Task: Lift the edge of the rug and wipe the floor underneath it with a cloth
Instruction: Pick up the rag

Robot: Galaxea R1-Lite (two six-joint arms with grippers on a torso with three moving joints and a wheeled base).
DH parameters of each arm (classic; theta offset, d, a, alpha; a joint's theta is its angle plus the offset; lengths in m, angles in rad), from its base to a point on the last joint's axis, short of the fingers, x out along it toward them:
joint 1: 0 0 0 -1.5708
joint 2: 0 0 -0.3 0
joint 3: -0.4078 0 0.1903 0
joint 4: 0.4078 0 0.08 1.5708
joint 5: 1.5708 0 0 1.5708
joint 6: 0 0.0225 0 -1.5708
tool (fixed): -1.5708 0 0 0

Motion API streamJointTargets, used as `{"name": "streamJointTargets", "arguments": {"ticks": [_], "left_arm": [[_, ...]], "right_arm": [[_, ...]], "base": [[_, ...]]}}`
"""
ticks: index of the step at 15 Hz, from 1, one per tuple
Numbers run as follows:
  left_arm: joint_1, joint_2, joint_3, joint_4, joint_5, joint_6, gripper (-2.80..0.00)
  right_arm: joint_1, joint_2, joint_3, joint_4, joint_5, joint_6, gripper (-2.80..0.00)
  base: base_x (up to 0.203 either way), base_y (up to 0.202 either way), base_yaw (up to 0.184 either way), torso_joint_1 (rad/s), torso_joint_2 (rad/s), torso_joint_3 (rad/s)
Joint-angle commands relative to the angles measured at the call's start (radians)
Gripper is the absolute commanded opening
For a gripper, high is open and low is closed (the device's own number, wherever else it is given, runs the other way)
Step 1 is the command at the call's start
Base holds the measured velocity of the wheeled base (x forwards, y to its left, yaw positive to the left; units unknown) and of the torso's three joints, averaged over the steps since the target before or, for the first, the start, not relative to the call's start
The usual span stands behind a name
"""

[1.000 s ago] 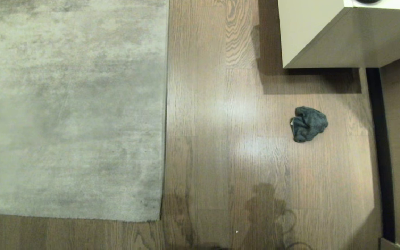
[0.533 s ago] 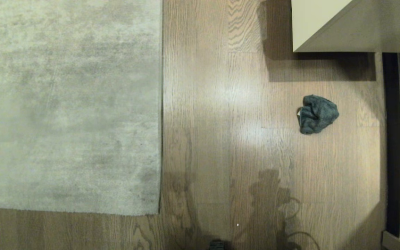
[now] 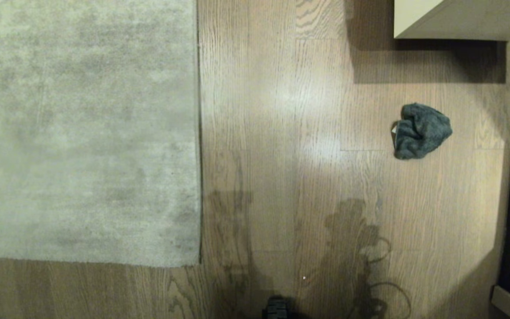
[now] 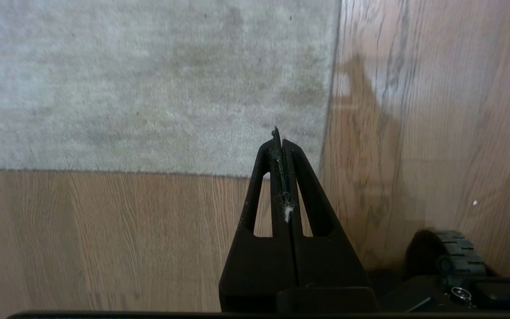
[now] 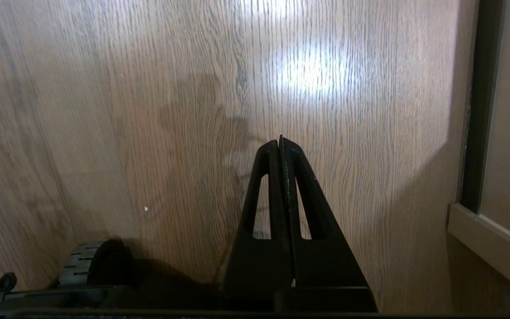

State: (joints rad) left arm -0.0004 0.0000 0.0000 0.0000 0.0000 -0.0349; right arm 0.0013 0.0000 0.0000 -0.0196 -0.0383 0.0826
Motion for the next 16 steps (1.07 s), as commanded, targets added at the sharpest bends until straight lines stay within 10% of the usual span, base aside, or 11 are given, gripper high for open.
{"name": "streamJointTargets", "arguments": {"ticks": [1, 16], "left_arm": [[0.000, 0.000, 0.000, 0.000, 0.000, 0.000, -2.80], [0.000, 0.000, 0.000, 0.000, 0.002, -0.002, -2.80]], "right_arm": [[0.000, 0.000, 0.000, 0.000, 0.000, 0.000, -2.80], [0.000, 0.000, 0.000, 0.000, 0.000, 0.000, -2.80]], "base": [[0.000, 0.000, 0.000, 0.002, 0.00, -0.194], [0.000, 0.000, 0.000, 0.003, 0.00, -0.135]]}}
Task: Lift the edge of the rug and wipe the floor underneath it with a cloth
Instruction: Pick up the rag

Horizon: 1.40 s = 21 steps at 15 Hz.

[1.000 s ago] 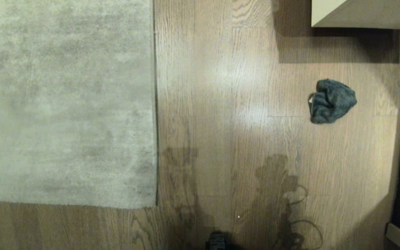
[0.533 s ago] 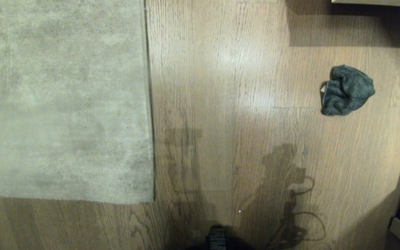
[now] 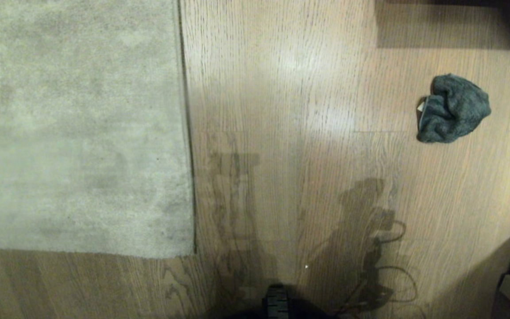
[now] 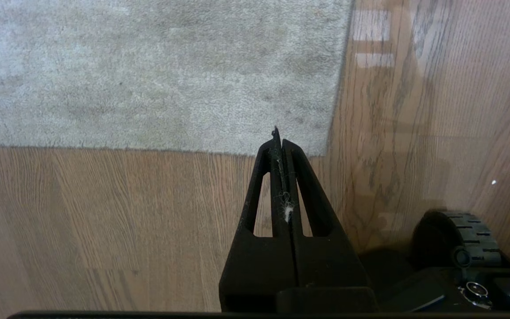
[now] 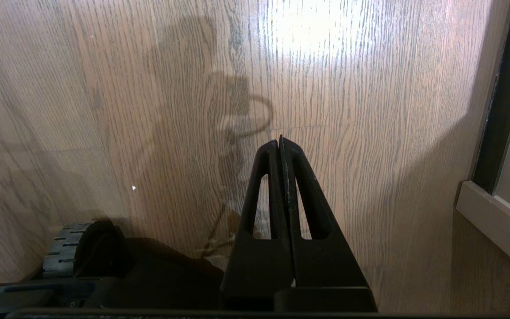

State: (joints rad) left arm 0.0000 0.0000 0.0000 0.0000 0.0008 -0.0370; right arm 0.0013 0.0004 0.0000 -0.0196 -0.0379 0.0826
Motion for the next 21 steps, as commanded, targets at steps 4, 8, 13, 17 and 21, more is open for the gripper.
{"name": "streamJointTargets", "arguments": {"ticks": [4, 8, 13, 17, 21], "left_arm": [[0.000, 0.000, 0.000, 0.000, -0.001, 0.002, -2.80], [0.000, 0.000, 0.000, 0.000, -0.001, 0.002, -2.80], [0.000, 0.000, 0.000, 0.000, -0.001, 0.002, -2.80], [0.000, 0.000, 0.000, 0.000, -0.001, 0.002, -2.80], [0.000, 0.000, 0.000, 0.000, -0.001, 0.002, -2.80]], "right_arm": [[0.000, 0.000, 0.000, 0.000, 0.000, 0.000, -2.80], [0.000, 0.000, 0.000, 0.000, 0.000, 0.000, -2.80], [0.000, 0.000, 0.000, 0.000, 0.000, 0.000, -2.80], [0.000, 0.000, 0.000, 0.001, 0.000, 0.000, -2.80], [0.000, 0.000, 0.000, 0.001, 0.000, 0.000, -2.80]], "base": [[0.000, 0.000, 0.000, 0.000, 0.00, 0.000], [0.000, 0.000, 0.000, 0.000, 0.00, 0.000], [0.000, 0.000, 0.000, 0.000, 0.00, 0.000], [0.000, 0.000, 0.000, 0.000, 0.00, 0.000], [0.000, 0.000, 0.000, 0.000, 0.00, 0.000]]}}
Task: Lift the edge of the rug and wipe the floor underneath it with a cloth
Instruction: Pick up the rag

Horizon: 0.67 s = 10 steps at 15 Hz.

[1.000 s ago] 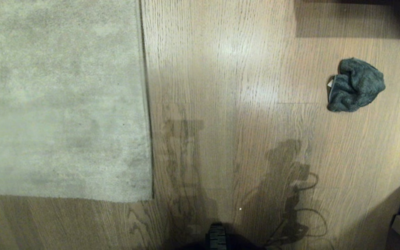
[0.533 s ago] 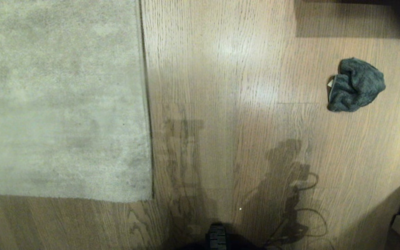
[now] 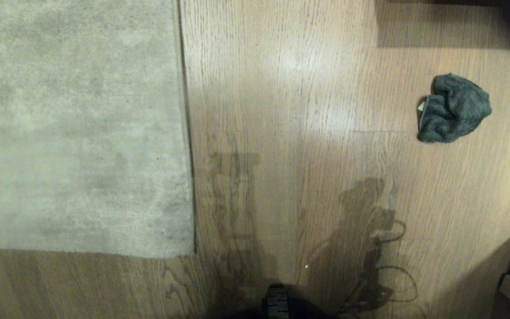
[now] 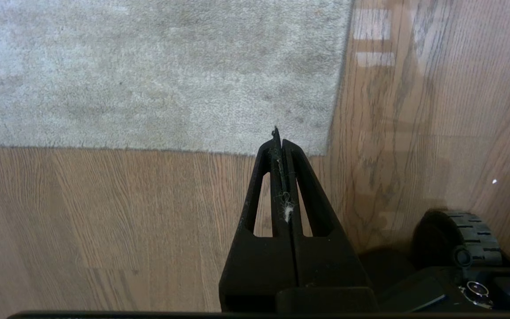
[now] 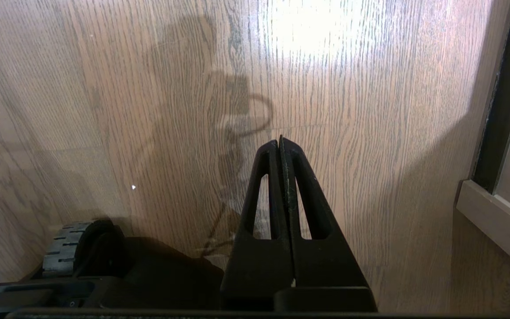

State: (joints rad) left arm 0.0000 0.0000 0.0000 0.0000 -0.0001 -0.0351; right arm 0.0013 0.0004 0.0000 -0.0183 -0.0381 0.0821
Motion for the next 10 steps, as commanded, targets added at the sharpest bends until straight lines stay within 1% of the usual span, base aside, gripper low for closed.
{"name": "streamJointTargets", "arguments": {"ticks": [1, 10], "left_arm": [[0.000, 0.000, 0.000, 0.000, 0.000, 0.000, -2.80], [0.000, 0.000, 0.000, 0.000, 0.000, 0.000, -2.80]], "right_arm": [[0.000, 0.000, 0.000, -0.002, 0.000, 0.002, -2.80], [0.000, 0.000, 0.000, 0.000, -0.003, -0.002, -2.80]], "base": [[0.000, 0.000, 0.000, 0.000, 0.00, 0.000], [0.000, 0.000, 0.000, 0.000, 0.00, 0.000]]}}
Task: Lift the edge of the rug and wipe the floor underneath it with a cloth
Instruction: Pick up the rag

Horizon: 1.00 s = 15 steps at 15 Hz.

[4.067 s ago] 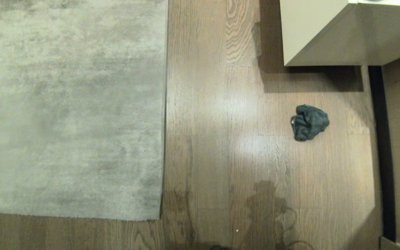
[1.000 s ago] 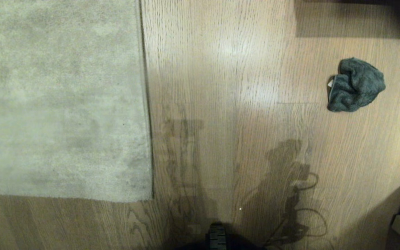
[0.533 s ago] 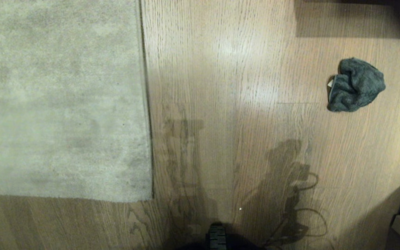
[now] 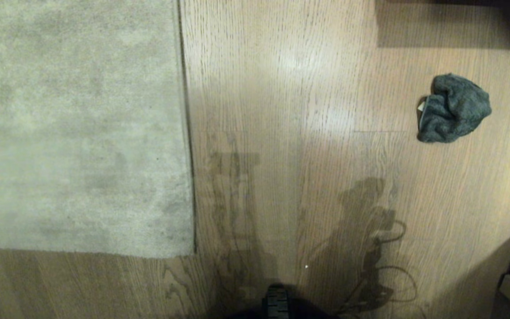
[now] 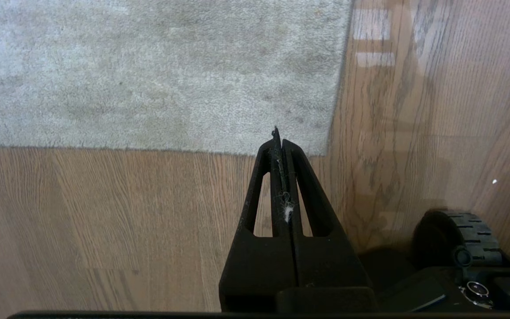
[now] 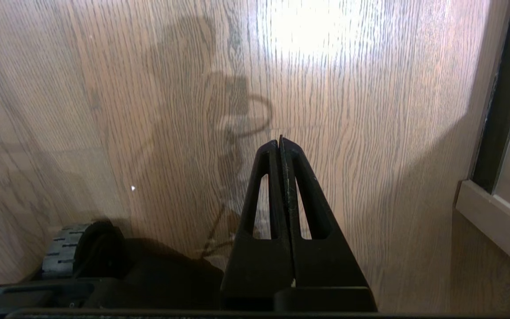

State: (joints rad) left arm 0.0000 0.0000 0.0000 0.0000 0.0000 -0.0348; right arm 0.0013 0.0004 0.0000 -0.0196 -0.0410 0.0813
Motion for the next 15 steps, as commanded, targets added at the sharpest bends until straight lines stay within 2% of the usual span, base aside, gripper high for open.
{"name": "streamJointTargets", "arguments": {"ticks": [1, 7, 10, 12, 15], "left_arm": [[0.000, 0.000, 0.000, 0.000, 0.000, 0.000, -2.80], [0.000, 0.000, 0.000, 0.000, 0.000, 0.000, -2.80], [-0.001, 0.000, 0.000, 0.000, 0.000, 0.000, -2.80], [-0.001, 0.000, 0.000, 0.000, 0.000, 0.000, -2.80], [0.000, 0.000, 0.000, 0.000, 0.000, 0.000, -2.80]], "right_arm": [[0.000, 0.000, 0.000, 0.006, 0.000, -0.006, -2.80], [0.000, 0.042, -0.020, 0.008, 0.023, -0.047, -2.80], [0.012, 0.215, -0.102, -0.005, 0.055, -0.052, -2.80], [0.058, 0.364, -0.169, -0.032, 0.062, -0.055, -2.80], [0.093, 0.626, -0.230, -0.148, 0.067, -0.078, -2.80]], "base": [[0.000, 0.000, 0.000, 0.000, 0.00, 0.000], [0.000, 0.000, 0.000, 0.000, 0.00, 0.000], [0.000, 0.000, 0.000, 0.000, 0.00, 0.000], [0.000, 0.000, 0.000, 0.000, 0.00, 0.000], [0.000, 0.000, 0.000, 0.000, 0.00, 0.000]]}}
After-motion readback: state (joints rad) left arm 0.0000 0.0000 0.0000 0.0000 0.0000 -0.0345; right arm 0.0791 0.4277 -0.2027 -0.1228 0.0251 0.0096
